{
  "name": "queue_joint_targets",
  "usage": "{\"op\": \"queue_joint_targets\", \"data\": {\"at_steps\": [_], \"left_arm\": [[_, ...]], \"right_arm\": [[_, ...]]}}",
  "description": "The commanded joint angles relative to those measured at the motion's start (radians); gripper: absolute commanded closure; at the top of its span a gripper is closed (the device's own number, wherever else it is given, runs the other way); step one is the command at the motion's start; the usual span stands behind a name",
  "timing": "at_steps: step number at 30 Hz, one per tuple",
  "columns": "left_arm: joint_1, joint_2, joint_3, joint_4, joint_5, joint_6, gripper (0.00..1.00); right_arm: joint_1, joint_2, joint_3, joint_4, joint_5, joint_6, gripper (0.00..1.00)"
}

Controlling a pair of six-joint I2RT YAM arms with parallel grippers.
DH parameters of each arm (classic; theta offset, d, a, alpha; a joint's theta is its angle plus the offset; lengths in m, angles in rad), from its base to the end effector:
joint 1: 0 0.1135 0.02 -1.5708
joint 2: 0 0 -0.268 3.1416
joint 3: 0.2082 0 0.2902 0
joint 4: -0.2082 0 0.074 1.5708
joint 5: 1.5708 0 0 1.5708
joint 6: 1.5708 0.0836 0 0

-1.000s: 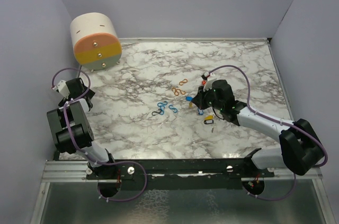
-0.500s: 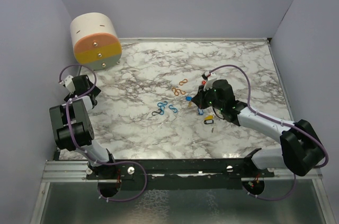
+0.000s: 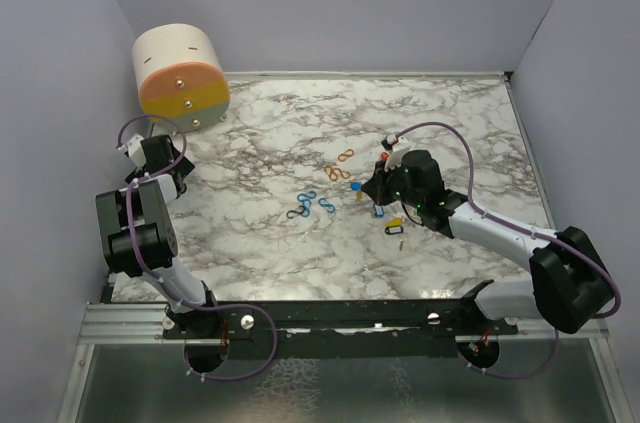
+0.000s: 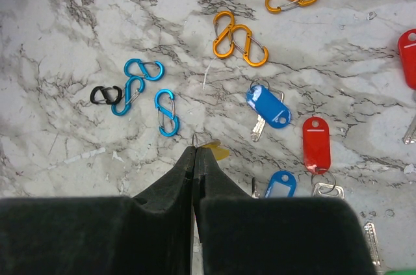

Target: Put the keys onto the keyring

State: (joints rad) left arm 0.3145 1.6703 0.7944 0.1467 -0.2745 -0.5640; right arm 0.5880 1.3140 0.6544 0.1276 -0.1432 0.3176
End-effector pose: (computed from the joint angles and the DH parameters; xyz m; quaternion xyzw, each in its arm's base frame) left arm 0.3636 0.1421 0.0976 -0.4351 0.7946 0.0736 0.4170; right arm 0.2831 0.2030 0.1666 -0.1519 0.8532 0.2724 0.4180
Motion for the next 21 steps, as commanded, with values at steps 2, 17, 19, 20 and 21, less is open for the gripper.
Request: {"op": "queue_joint_targets", "data": {"at_steps": [2, 17, 19, 20, 21], "left_arm": [[-0.064, 0.051, 0.020, -0.071, 0.033, 0.013, 0.02], [-0.210, -0.035, -0.020, -0.128, -0.074, 0.036, 0.02], [-0.209, -0.044, -0.013, -0.141, -0.095, 0.047, 0.02], [-0.210, -0.048, -0.010, -0.146, -0.105, 0.051, 0.01], [-0.208, -0.056, -0.010, -0.147, -0.112, 0.054, 0.01]], "right_arm": [[0.006, -0.029, 0.006, 0.031, 0.002, 0.006, 0.99], [0.005, -0.069, -0.010, 0.029, 0.012, 0.005, 0.99], [0.006, -0.076, -0.012, 0.028, 0.011, 0.006, 0.99], [0.006, -0.078, -0.011, 0.027, 0.011, 0.005, 0.99], [0.006, -0.078, -0.011, 0.026, 0.011, 0.005, 0.99]]}}
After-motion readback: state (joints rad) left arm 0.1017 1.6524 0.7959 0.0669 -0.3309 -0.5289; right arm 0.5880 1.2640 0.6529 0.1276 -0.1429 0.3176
